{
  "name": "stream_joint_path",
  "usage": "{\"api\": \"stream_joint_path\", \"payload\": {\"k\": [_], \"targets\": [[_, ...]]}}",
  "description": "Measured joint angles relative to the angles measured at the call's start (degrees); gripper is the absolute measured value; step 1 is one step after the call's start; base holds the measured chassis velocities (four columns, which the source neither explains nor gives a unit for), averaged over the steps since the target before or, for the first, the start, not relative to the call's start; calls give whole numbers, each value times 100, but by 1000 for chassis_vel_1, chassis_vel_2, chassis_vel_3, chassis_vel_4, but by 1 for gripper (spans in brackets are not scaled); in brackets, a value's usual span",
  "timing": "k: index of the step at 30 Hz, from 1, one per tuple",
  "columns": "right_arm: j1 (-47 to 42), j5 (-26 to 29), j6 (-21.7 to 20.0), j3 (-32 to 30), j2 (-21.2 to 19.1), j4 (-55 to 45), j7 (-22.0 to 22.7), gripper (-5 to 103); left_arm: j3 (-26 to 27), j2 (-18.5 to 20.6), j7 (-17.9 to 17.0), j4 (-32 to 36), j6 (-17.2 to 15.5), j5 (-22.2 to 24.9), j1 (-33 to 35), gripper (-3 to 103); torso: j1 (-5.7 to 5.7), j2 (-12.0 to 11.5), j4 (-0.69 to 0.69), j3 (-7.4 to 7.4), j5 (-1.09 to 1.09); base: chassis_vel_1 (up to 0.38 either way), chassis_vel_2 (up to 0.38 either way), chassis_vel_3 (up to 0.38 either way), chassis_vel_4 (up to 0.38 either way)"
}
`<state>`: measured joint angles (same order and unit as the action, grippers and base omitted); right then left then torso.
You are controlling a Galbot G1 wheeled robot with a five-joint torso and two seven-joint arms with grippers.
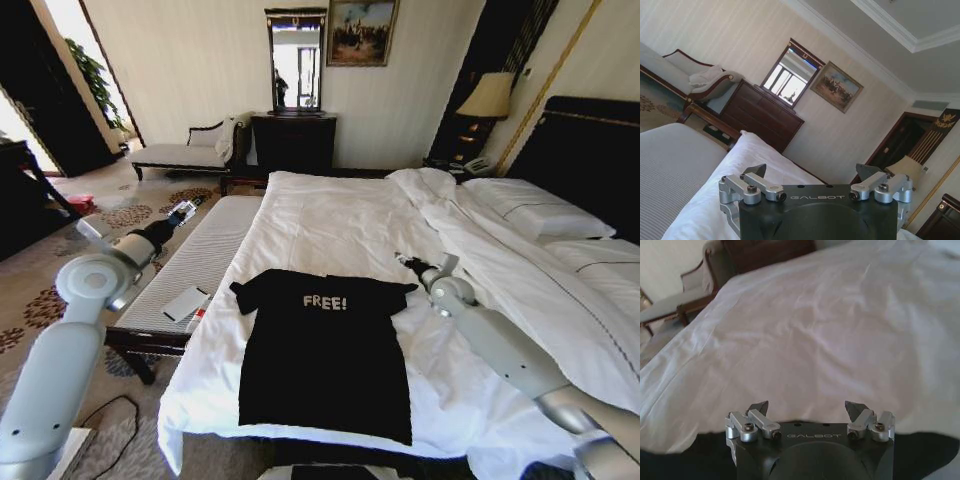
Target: Fold the clothes on the bed.
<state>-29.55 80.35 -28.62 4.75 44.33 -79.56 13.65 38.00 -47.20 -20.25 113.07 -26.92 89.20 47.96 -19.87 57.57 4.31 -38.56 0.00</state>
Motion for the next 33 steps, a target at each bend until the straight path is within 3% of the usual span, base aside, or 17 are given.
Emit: {"api": "stream_joint_path", "payload": {"k": [1, 3, 5, 10, 19, 21, 23, 27, 28, 31, 32, 33], "targets": [[0, 0, 0, 0, 0, 0, 0, 85, 0, 0, 0, 0, 0, 0, 0, 100, 0, 0, 0, 0, 0, 0, 0, 0, 0], [242, 282, -653, 184, 149, 156, -229, 96, 37, 27, -26, 54, -5, 5, 49, 100, 0, 0, 1, 0, 0, 0, 0, 0, 0], [579, 315, -811, 472, 340, 478, -307, 99, 69, 19, -50, 111, -14, 9, 106, 100, 0, 0, -1, 0, 0, 0, 0, 0, 0], [1146, -232, -658, 926, 646, 1320, -574, 100, 90, -52, -83, 151, -28, -1, 174, 100, 0, 0, 0, -1, 0, 0, 0, 0, 0], [1657, -961, -518, 1155, 1021, 2354, -1064, 100, 53, -71, -99, 119, -33, -33, 169, 100, 0, 0, -1, 0, -1, 0, 0, 0, 0], [1737, -1617, -398, 1253, 1099, 2714, -1655, 100, 26, -92, -105, 107, -33, -36, 161, 100, 0, 0, 0, 0, 1, 0, 0, 0, 0], [1746, -1718, -373, 1257, 1115, 2782, -1782, 100, 16, -98, -106, 106, -33, -39, 161, 100, 0, 0, 0, 0, 1, 0, 0, 0, 0], [1817, -2211, -98, 1234, 1261, 3362, -2804, 100, -48, -110, -107, 103, -34, -94, 176, 100, 0, 0, 1, 0, 1, 0, 0, 0, 0], [1817, -2211, -98, 1234, 1261, 3362, -2804, 100, -48, -110, -107, 103, -34, -94, 176, 100, 0, 0, 1, 0, 1, 0, 0, 0, 0], [1895, -2663, 235, 1216, 1367, 3888, -3778, 100, -81, -104, -114, 102, -34, -109, 176, 100, 0, 0, 0, 0, 1, 0, 0, 0, 0], [1895, -2663, 235, 1216, 1367, 3888, -3778, 100, -81, -104, -114, 102, -34, -109, 176, 100, 0, 0, 0, 0, 1, 0, 0, 0, 0], [1914, -2813, 332, 1210, 1386, 4009, -4086, 100, -90, -97, -116, 105, -34, -110, 177, 100, 0, 0, 0, 0, 1, 0, 0, 0, 0]]}}
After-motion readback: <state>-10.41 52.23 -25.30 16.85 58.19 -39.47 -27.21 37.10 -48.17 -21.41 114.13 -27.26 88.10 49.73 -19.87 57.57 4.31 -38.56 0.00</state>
